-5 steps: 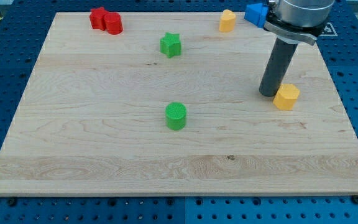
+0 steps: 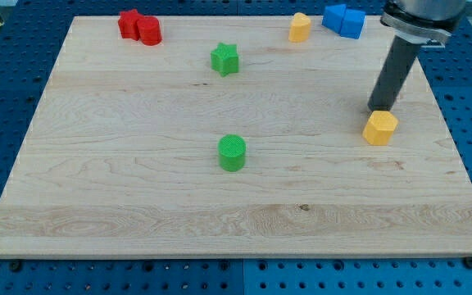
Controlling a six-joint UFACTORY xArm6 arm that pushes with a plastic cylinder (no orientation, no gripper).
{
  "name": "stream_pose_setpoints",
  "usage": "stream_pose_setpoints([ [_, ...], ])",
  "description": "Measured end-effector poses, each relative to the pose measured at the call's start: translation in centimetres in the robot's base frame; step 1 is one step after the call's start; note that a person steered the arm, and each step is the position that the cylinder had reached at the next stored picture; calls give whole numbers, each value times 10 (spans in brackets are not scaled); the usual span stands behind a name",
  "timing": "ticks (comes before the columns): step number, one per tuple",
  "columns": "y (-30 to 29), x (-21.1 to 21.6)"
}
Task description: Push the yellow hexagon towards bottom right
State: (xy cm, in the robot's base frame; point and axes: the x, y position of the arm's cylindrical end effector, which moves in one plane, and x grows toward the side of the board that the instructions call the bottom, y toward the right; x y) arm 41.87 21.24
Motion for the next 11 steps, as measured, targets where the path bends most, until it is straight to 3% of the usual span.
stream_pose_setpoints([
  [9,-28,30],
  [11,-31,67],
])
